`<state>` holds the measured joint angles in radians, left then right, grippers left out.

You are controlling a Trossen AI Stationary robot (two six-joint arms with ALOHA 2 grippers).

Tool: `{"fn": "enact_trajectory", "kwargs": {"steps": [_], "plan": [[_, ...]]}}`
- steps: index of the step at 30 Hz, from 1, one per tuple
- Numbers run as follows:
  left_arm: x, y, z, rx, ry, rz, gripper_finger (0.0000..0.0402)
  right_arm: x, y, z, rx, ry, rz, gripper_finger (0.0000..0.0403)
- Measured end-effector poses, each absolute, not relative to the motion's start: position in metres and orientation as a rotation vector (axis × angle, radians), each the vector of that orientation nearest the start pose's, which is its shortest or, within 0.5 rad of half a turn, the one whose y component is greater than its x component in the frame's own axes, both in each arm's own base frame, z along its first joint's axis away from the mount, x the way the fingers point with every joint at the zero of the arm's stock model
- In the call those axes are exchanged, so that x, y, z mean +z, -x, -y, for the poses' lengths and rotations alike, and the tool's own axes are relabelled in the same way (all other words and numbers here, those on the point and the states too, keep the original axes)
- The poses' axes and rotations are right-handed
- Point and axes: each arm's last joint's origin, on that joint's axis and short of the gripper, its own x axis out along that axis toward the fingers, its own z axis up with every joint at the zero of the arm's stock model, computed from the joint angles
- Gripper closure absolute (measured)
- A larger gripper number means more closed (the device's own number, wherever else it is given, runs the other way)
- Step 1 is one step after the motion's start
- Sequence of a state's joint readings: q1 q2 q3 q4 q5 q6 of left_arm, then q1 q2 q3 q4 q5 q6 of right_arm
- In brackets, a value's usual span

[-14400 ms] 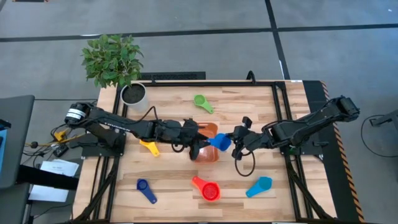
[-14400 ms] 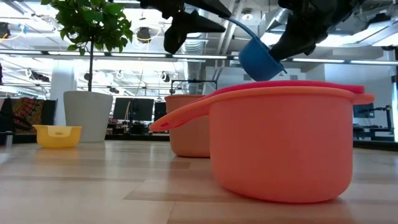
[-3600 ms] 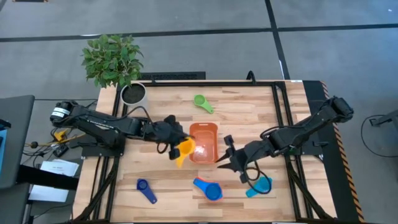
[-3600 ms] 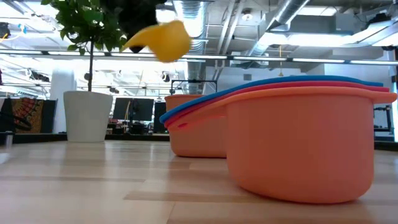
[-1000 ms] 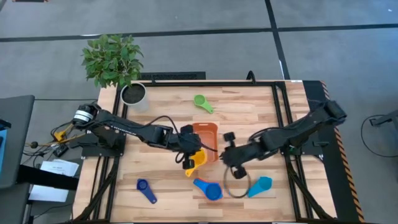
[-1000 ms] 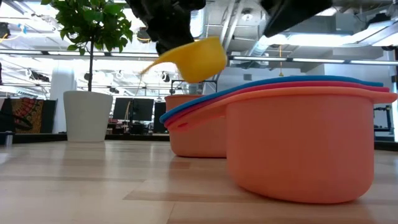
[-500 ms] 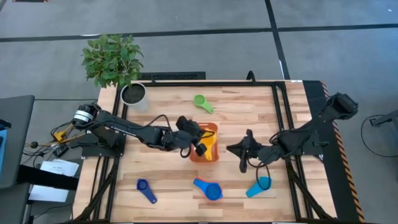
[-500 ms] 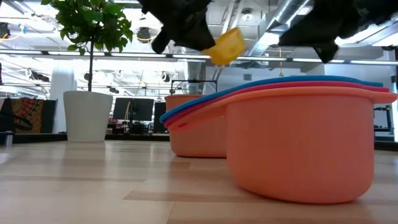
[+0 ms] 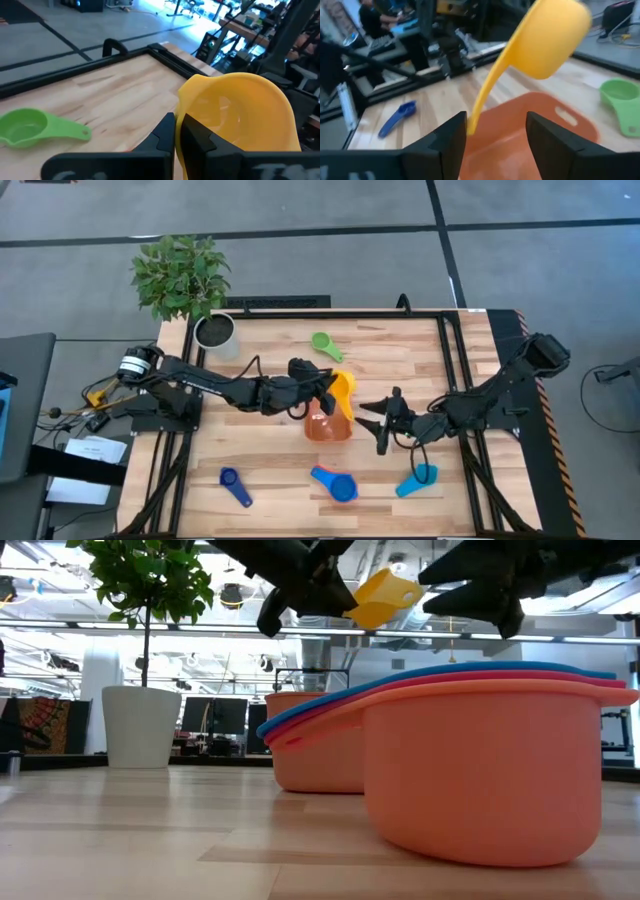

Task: Nest measuring cups in basket
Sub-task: Stack the yellow measuring cup on top of the blue measuring cup

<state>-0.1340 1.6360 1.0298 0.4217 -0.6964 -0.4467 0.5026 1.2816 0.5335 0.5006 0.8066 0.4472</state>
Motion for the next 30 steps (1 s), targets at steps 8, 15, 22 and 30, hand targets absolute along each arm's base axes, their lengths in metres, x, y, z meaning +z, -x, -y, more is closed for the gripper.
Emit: {"fn": "enact_trajectory", "kwargs": {"steps": [8,15,22,30], "plan": [[0.265,-0.361,0.029,0.622,0.334,0.008,0.0395,0.215,-0.234,-0.093,-0.356,-0.306,-0.100,0.0183],[0.268,-0.361,0.028,0.641,0.340,0.042,0.0395,0.215,-0.237,-0.088,-0.357,-0.311,-0.102,0.0223],[0.269,-0.361,0.028,0.648,0.335,0.047,0.0395,0.215,-0.238,-0.084,-0.362,-0.291,-0.105,0.0304],[0.265,-0.361,0.029,0.607,0.303,-0.011,0.0395,0.215,-0.239,-0.085,-0.315,-0.229,-0.134,0.0390]]}}
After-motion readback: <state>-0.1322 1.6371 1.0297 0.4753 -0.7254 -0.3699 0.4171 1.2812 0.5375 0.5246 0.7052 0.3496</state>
